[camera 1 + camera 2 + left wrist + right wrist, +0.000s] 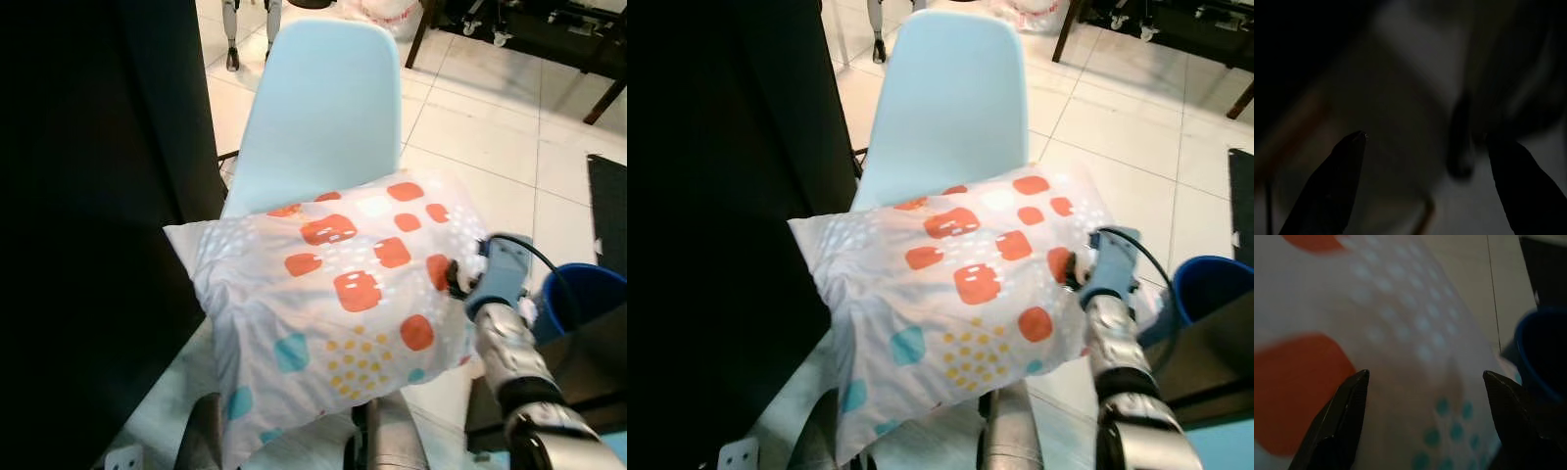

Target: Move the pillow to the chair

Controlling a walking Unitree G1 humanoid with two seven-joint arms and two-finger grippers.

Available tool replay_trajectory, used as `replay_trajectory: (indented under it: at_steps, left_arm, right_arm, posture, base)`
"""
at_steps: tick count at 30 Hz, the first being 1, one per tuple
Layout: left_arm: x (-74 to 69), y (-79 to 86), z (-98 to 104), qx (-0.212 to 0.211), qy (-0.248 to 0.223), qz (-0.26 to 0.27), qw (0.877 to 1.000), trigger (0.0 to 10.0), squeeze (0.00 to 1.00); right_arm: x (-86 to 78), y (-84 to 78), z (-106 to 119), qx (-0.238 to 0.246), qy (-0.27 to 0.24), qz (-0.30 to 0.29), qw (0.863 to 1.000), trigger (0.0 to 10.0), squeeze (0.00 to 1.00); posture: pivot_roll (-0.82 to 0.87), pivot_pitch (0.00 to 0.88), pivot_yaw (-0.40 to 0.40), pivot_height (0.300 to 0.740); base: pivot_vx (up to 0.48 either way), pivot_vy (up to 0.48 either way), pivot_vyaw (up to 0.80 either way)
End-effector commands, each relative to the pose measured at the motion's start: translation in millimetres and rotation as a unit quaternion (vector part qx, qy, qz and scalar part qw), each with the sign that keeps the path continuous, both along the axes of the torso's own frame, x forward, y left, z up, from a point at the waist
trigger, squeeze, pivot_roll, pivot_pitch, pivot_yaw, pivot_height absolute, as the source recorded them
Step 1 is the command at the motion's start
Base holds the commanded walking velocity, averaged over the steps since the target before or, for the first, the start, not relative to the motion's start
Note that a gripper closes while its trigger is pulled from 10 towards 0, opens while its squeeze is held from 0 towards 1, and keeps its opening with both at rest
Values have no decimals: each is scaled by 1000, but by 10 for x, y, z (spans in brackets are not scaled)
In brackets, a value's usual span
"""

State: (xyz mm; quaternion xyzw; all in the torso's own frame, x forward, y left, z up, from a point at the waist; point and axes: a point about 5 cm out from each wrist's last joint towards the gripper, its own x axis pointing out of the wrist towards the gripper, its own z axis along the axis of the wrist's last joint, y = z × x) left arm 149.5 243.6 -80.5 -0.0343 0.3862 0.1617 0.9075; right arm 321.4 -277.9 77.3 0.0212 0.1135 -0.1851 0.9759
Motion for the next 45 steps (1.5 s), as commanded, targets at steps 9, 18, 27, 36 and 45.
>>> replay_trajectory:
  at_steps: [9, 18, 27, 36, 45]
  left_arm:
    - [300, 562, 412, 80, -104, 22, 991, 10000, 0]
    - [272, 481, 359, 74, -96, 7, 993, 10000, 0]
    - [127, 334, 213, 56, -63, -2, 996, 10000, 0]
    - [96, 299, 186, 53, -59, -2, 997, 10000, 0]
    - [99, 281, 184, 53, -61, -3, 997, 10000, 0]
  right_arm:
    - [-527, 135, -610, 307, 30, -51, 950, 10000, 0]
    - [-551, 567, -682, 453, 24, 65, 889, 10000, 0]
    - [-542, 746, -795, 457, 83, 89, 881, 10000, 0]
    - [-280, 1198, -643, 477, 66, 172, 859, 0, 0]
    - [-207, 1386, -621, 450, 80, 201, 866, 0, 0]
  posture:
    - [-28, 215, -75, 587]
    - [-17, 215, -62, 587]
    - [-8, 209, -56, 587]
    - [20, 202, -61, 587]
    - [30, 193, -71, 587]
  base:
    - [0, 0, 0]
    - [0, 0, 0]
    - [0, 0, 0]
    - [0, 0, 0]
    - [0, 0, 0]
